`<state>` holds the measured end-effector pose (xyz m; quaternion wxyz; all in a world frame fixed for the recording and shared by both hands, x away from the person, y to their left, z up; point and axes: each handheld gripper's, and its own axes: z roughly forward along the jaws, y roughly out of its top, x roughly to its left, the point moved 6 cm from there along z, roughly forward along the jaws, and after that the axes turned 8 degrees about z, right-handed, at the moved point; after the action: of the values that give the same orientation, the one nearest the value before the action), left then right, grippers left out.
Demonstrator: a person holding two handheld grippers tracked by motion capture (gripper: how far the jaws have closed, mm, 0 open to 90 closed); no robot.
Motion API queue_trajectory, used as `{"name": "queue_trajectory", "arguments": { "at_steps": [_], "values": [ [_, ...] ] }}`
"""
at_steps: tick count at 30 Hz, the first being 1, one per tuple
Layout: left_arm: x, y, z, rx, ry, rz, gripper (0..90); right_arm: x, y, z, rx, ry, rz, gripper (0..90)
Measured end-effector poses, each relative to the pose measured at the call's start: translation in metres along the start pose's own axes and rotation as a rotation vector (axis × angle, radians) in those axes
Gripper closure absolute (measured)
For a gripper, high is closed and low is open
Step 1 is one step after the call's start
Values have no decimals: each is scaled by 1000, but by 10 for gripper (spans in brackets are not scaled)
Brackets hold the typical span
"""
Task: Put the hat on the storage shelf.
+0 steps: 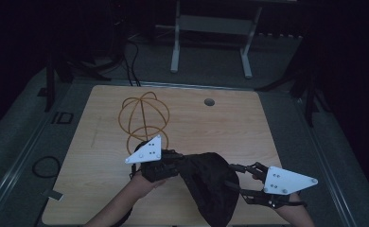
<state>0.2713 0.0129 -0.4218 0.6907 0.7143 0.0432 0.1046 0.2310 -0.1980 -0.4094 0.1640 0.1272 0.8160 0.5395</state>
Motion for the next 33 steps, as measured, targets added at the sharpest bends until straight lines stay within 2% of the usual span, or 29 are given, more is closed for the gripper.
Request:
{"name": "queue_trajectory", "arguments": {
  "at_steps": [1, 4, 5, 6, 7, 12, 14, 15, 16, 17, 20, 21, 22, 23, 24, 25, 26, 27, 28, 29, 30, 31, 32, 33],
  "values": [
    [1, 0, 0, -3, -2, -9, 883, 1, 0, 0, 0, 5, -9, 610],
    [1, 0, 0, -5, -1, -8, 883, 2, 1, 1, 3, 14, -21, 641],
    [1, 1, 1, -12, -3, -11, 882, 2, 1, 2, 12, 18, -24, 718],
    [1, 1, 1, -12, -3, -11, 883, 2, 1, 2, 12, 18, -24, 718],
    [1, 1, 1, -11, -5, -11, 883, 3, 0, 4, 16, 26, -25, 817],
    [3, 1, 0, -13, 3, -17, 882, 6, 0, 8, 42, 26, -29, 876],
    [5, -1, -1, -10, 13, -16, 881, 8, 1, 8, 32, 35, -26, 880],
    [7, -2, -2, 1, 25, -15, 880, 6, 3, 7, 14, 40, -2, 881],
    [7, -2, -2, 1, 25, -15, 878, 6, 3, 7, 14, 40, -2, 881],
    [8, -3, -3, 11, 33, -8, 878, 3, 5, 4, -11, 49, 20, 882],
    [9, -3, -3, 14, 47, 0, 862, 2, 6, 3, -26, 58, 33, 882],
    [10, -1, -4, 18, 73, 7, 821, 0, 8, 1, -39, 60, 53, 882],
    [10, -1, -4, 18, 73, 7, 766, 0, 8, 1, -39, 60, 53, 882],
    [11, 0, -6, 19, 100, 11, 730, -1, 11, -3, -66, 59, 69, 882],
    [11, 0, -6, 19, 100, 11, 678, -1, 11, -3, -66, 59, 69, 882],
    [13, 1, -7, 18, 147, 28, 678, -2, 12, -4, -69, 59, 73, 882],
    [14, 1, -9, 17, 161, 35, 610, -5, 14, -7, -84, 41, 87, 882],
    [14, 1, -12, 40, 206, 66, 590, -7, 16, -9, -92, 42, 96, 882],
    [14, 1, -12, 40, 206, 66, 514, -7, 16, -9, -92, 42, 96, 882],
    [13, 0, -15, 85, 246, 110, 492, -13, 19, -13, -106, 12, 114, 882],
    [13, 0, -15, 85, 246, 110, 490, -13, 19, -13, -106, 12, 114, 882],
    [10, 0, -19, 111, 272, 144, 452, -17, 21, -16, -119, -20, 125, 881],
    [10, 0, -19, 111, 272, 144, 424, -21, 23, -17, -124, -37, 135, 881],
    [6, -2, -24, 144, 301, 165, 416, -24, 24, -18, -127, -55, 142, 881]
  ]
}}
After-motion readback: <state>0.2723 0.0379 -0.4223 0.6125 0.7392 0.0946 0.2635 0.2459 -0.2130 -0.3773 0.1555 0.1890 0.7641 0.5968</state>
